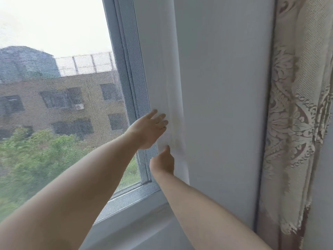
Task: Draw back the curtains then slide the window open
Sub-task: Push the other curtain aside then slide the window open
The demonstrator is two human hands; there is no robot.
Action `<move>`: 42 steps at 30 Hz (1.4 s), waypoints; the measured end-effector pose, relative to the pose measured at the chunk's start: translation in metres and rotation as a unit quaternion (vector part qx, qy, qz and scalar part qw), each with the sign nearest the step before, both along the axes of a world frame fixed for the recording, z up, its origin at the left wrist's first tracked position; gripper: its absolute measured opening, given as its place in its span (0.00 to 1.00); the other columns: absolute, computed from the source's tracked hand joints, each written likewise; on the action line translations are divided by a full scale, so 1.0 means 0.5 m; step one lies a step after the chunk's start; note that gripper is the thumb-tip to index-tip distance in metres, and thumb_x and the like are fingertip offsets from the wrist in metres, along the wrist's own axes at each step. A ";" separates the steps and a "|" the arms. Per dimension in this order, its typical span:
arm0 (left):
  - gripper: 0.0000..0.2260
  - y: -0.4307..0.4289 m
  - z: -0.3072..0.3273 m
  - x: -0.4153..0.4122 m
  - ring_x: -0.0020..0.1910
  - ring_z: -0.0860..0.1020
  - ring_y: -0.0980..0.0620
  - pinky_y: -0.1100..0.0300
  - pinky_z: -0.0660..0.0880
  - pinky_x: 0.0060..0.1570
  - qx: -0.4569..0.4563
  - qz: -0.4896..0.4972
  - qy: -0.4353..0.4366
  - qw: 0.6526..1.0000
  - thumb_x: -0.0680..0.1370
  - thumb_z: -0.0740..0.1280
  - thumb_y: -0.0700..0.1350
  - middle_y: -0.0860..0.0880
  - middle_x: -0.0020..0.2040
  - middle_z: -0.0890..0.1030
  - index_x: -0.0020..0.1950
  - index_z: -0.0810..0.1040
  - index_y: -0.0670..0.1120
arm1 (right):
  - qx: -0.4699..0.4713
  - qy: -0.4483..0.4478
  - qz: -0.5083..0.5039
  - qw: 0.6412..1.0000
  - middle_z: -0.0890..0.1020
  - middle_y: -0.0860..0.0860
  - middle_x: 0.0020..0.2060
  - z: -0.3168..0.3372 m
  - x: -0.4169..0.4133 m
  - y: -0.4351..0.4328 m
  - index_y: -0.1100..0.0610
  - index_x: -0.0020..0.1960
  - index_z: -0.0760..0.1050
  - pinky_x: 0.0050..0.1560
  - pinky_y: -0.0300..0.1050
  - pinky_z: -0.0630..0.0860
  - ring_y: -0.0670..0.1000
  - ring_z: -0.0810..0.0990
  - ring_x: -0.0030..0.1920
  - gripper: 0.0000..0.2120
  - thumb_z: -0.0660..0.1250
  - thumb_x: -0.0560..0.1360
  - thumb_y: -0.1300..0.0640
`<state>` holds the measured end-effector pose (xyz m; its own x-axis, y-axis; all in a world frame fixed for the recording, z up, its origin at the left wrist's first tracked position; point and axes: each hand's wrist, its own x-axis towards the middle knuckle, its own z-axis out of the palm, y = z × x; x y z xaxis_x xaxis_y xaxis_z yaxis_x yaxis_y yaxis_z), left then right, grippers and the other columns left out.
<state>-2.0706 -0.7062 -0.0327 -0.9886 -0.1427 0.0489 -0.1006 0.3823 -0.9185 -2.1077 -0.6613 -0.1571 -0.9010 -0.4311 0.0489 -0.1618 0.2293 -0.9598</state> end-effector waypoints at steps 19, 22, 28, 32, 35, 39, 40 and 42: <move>0.29 -0.063 -0.002 0.020 0.80 0.44 0.47 0.47 0.42 0.78 0.028 -0.060 0.030 0.997 0.80 0.55 0.43 0.49 0.81 0.52 0.82 0.51 0.45 | -0.014 -0.012 -0.106 0.994 0.63 0.52 0.77 -0.004 0.073 -0.081 0.55 0.79 0.55 0.70 0.51 0.66 0.57 0.69 0.72 0.31 0.56 0.77 0.65; 0.30 -0.074 0.003 0.049 0.80 0.44 0.48 0.48 0.43 0.78 0.021 -0.062 0.024 0.998 0.81 0.56 0.46 0.49 0.81 0.51 0.82 0.51 0.46 | -0.019 -0.005 -0.106 0.994 0.70 0.53 0.73 -0.002 0.108 -0.080 0.52 0.78 0.57 0.66 0.51 0.71 0.58 0.74 0.68 0.32 0.55 0.75 0.65; 0.27 -0.085 -0.003 0.126 0.80 0.49 0.48 0.48 0.46 0.78 0.026 -0.071 0.046 0.996 0.81 0.57 0.45 0.50 0.80 0.57 0.81 0.56 0.47 | 0.020 0.046 -0.090 0.995 0.82 0.55 0.61 0.006 0.163 -0.052 0.52 0.73 0.67 0.58 0.50 0.78 0.58 0.81 0.59 0.24 0.58 0.77 0.63; 0.20 -0.092 -0.004 0.161 0.74 0.62 0.48 0.47 0.56 0.74 0.022 -0.092 0.073 0.993 0.80 0.58 0.47 0.50 0.71 0.69 0.72 0.70 0.48 | 0.026 0.044 -0.076 0.996 0.79 0.56 0.64 0.024 0.180 -0.043 0.54 0.74 0.66 0.60 0.50 0.75 0.59 0.78 0.63 0.26 0.58 0.76 0.63; 0.15 -0.103 -0.006 0.191 0.65 0.70 0.50 0.47 0.60 0.71 0.032 -0.112 0.084 0.990 0.77 0.60 0.45 0.52 0.61 0.74 0.63 0.77 0.49 | 0.055 0.057 -0.036 0.996 0.84 0.56 0.56 0.022 0.216 -0.060 0.56 0.62 0.78 0.54 0.47 0.77 0.59 0.81 0.56 0.18 0.60 0.74 0.60; 0.14 -0.114 0.013 0.239 0.63 0.72 0.49 0.49 0.56 0.75 0.012 -0.121 0.084 0.989 0.77 0.60 0.45 0.52 0.59 0.79 0.57 0.82 0.50 | 0.036 0.098 -0.042 0.994 0.86 0.54 0.47 0.008 0.280 -0.088 0.55 0.54 0.81 0.46 0.45 0.76 0.58 0.83 0.49 0.14 0.60 0.74 0.56; 0.13 -0.124 0.015 0.258 0.61 0.73 0.49 0.50 0.60 0.73 0.023 -0.126 0.089 0.988 0.77 0.60 0.44 0.52 0.56 0.80 0.54 0.83 0.49 | 0.036 0.105 -0.033 0.993 0.86 0.54 0.47 0.005 0.295 -0.094 0.55 0.53 0.82 0.44 0.45 0.74 0.58 0.83 0.49 0.14 0.59 0.74 0.55; 0.11 -0.145 0.021 0.301 0.51 0.76 0.49 0.52 0.71 0.63 0.054 -0.146 0.099 0.983 0.75 0.62 0.42 0.51 0.47 0.82 0.46 0.85 0.48 | 0.036 0.099 -0.006 0.994 0.85 0.55 0.47 0.005 0.319 -0.103 0.54 0.52 0.83 0.42 0.44 0.71 0.60 0.82 0.49 0.15 0.59 0.74 0.55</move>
